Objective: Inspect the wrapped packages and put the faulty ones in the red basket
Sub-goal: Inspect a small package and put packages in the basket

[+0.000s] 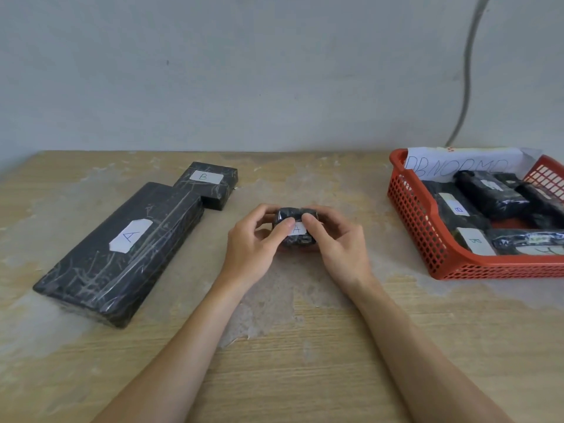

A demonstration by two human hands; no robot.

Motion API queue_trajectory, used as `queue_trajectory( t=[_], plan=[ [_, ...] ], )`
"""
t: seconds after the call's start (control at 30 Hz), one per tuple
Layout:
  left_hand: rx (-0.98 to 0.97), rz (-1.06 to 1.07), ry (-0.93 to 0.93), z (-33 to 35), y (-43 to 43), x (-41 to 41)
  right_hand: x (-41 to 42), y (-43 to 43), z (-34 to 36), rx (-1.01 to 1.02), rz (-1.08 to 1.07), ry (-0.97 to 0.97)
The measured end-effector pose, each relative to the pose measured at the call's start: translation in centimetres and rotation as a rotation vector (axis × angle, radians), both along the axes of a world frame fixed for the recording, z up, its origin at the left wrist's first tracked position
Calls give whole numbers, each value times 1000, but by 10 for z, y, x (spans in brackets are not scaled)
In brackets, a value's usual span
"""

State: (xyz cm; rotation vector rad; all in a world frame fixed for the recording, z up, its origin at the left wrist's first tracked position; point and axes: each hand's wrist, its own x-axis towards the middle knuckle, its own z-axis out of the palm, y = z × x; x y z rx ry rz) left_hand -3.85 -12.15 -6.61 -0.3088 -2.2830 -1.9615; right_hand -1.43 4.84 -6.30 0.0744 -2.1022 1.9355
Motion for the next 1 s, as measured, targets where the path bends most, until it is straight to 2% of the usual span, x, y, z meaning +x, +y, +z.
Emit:
queue_trajectory(
  t=[0.1,0.27,0.43,0.67,0.8,1.0],
  plan=[
    [-11,4,12,-1,0,0,-1,0,-1,-8,56,-9],
    [59,-62,-38,2,-2,1,-2,3,-1,-88,17,-28],
    [-17,-32,-25,1,0,4,-3,1,-2,-7,-39,12],
    [-132,93,77,3,1,9,0,2,-1,-8,84,-23],
    [-61,-11,14,5,0,12,-1,4,0,-81,65,-47],
    [-129,-68,86,6,1,16,-1,3,3,-81,15,-72]
  ],
)
